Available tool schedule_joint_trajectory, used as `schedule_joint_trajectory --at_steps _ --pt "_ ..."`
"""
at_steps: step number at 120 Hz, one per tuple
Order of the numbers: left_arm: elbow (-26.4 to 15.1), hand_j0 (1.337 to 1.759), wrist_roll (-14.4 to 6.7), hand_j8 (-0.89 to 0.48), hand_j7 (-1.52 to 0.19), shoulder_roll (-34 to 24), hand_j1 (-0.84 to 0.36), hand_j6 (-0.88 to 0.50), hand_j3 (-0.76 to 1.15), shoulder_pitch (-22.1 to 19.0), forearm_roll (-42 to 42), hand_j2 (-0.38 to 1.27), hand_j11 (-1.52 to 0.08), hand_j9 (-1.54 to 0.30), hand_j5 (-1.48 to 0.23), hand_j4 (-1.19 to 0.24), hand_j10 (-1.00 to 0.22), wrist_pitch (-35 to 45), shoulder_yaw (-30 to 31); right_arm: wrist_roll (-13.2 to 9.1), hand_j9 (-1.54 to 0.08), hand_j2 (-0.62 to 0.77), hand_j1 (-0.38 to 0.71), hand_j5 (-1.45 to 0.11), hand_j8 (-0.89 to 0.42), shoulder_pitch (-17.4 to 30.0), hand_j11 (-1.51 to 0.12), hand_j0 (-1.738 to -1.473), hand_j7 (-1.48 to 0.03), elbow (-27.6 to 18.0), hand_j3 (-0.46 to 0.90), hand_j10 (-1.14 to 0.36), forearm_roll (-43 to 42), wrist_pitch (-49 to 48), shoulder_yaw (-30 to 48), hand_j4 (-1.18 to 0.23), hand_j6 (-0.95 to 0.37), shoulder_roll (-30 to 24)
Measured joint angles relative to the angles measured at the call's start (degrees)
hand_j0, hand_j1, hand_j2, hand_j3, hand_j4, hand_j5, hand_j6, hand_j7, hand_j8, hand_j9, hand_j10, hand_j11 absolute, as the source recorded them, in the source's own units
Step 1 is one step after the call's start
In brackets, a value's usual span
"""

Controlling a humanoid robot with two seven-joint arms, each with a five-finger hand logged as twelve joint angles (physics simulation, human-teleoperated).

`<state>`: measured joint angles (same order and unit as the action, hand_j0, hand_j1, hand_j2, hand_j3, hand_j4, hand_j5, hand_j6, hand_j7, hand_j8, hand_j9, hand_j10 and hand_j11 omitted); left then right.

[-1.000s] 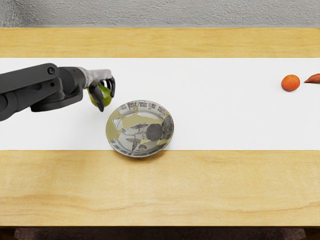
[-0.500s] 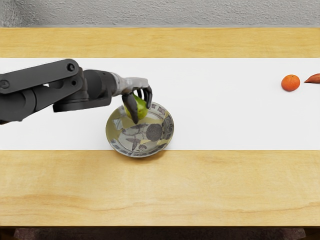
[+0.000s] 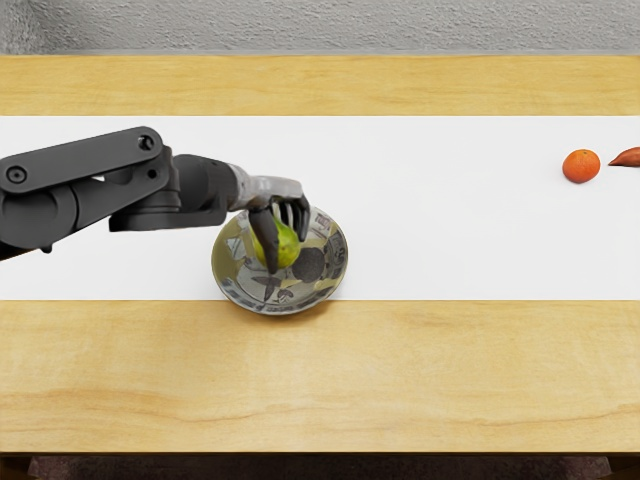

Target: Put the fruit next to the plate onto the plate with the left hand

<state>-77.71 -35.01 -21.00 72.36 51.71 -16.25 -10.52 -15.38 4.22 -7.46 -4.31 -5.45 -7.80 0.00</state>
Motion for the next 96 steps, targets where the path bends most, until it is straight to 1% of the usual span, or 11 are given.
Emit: schedule_joint_trajectory --at_steps 5,14,21,29,37,48,56,61,82,96 --pt "0.0 1.653 0.0 -0.29 -1.02 0.1 -0.27 -0.41 0.00 0.0 0.1 0.45 -0.99 -1.01 -1.06 -0.68 -0.47 -0.1 -0.1 0.0 0.00 0.00 -0.35 0.00 0.00 0.0 0.00 -1.658 0.00 0.0 0.00 0.00 0.0 0.0 0.0 0.00 0.00 0.0" --pt "0.0 1.655 0.0 -0.22 -0.73 -0.2 -0.10 -0.30 0.00 0.0 -0.1 0.31 -0.70 -0.72 -0.76 -0.49 -0.34 0.1 -0.3 0.0 0.00 0.00 -0.35 0.00 0.00 0.0 0.00 -1.658 0.00 0.0 0.00 0.00 0.0 0.0 0.0 0.00 0.00 0.0" --pt "0.0 1.656 0.0 -0.17 -0.55 -0.3 0.01 -0.23 0.00 0.0 -0.7 0.24 -0.53 -0.55 -0.57 -0.37 -0.26 0.1 -0.6 0.0 0.00 0.00 -0.35 0.00 0.00 0.0 0.00 -1.658 0.00 0.0 0.00 0.00 0.0 0.0 0.0 0.00 0.00 0.0" --pt "0.0 1.656 0.0 -0.13 -0.40 -0.3 0.10 -0.17 0.00 0.0 -1.2 0.17 -0.39 -0.40 -0.42 -0.27 -0.19 -0.1 -1.3 0.0 0.00 0.00 -0.35 0.00 0.00 0.0 0.00 -1.658 0.00 0.0 0.00 0.00 0.0 0.0 0.0 0.00 0.00 0.0" --pt "0.0 1.657 0.0 -0.10 -0.30 -1.3 0.16 -0.13 0.00 0.0 -2.9 0.13 -0.29 -0.30 -0.31 -0.20 -0.14 -0.7 -2.3 0.0 0.00 0.00 -0.35 0.00 0.00 0.0 0.00 -1.658 0.00 0.0 0.00 0.00 0.0 0.0 0.0 0.00 0.00 0.0" --pt "0.0 1.657 0.0 -0.07 -0.20 -5.6 0.22 -0.09 0.00 0.1 -7.8 0.08 -0.19 -0.20 -0.20 -0.13 -0.10 -1.6 -3.4 0.0 0.00 0.00 -0.35 0.00 0.00 0.0 0.00 -1.658 0.00 0.0 0.00 0.00 0.0 0.0 0.0 0.00 0.00 0.0" --pt "0.0 1.657 0.0 -0.05 -0.15 -7.9 0.25 -0.07 0.00 0.1 -11.1 0.06 -0.14 -0.15 -0.15 -0.10 -0.08 -2.9 -4.2 0.0 0.00 0.00 -0.35 0.00 0.00 0.0 0.00 -1.658 0.00 0.0 0.00 0.00 0.0 0.0 0.0 0.00 0.00 0.0" --pt "0.0 1.658 0.0 -0.05 -0.12 -10.3 0.27 -0.06 0.00 0.1 -13.9 0.05 -0.12 -0.12 -0.13 -0.09 -0.07 -4.3 -4.6 0.0 0.00 0.00 -0.35 0.00 0.00 0.0 0.00 -1.658 0.00 0.0 0.00 0.00 0.0 0.0 0.0 0.00 0.00 0.0" --pt "0.0 1.658 0.0 -0.03 -0.06 -18.8 0.30 -0.04 0.00 0.1 -24.1 0.02 -0.06 -0.06 -0.07 -0.05 -0.04 -14.1 -7.7 0.0 0.00 0.00 -0.35 0.00 0.00 0.0 0.00 -1.658 0.00 0.0 0.00 0.00 0.0 0.0 0.0 0.00 0.00 0.0" --pt "0.1 1.658 0.0 -0.03 -0.05 -24.5 0.32 -0.03 0.00 0.1 -30.8 0.01 -0.04 -0.05 -0.05 -0.03 -0.03 -17.2 -8.8 0.0 0.00 0.00 -0.35 0.00 0.00 0.0 0.00 -1.658 0.00 0.0 0.00 0.00 0.0 0.0 0.0 0.00 0.00 0.0"
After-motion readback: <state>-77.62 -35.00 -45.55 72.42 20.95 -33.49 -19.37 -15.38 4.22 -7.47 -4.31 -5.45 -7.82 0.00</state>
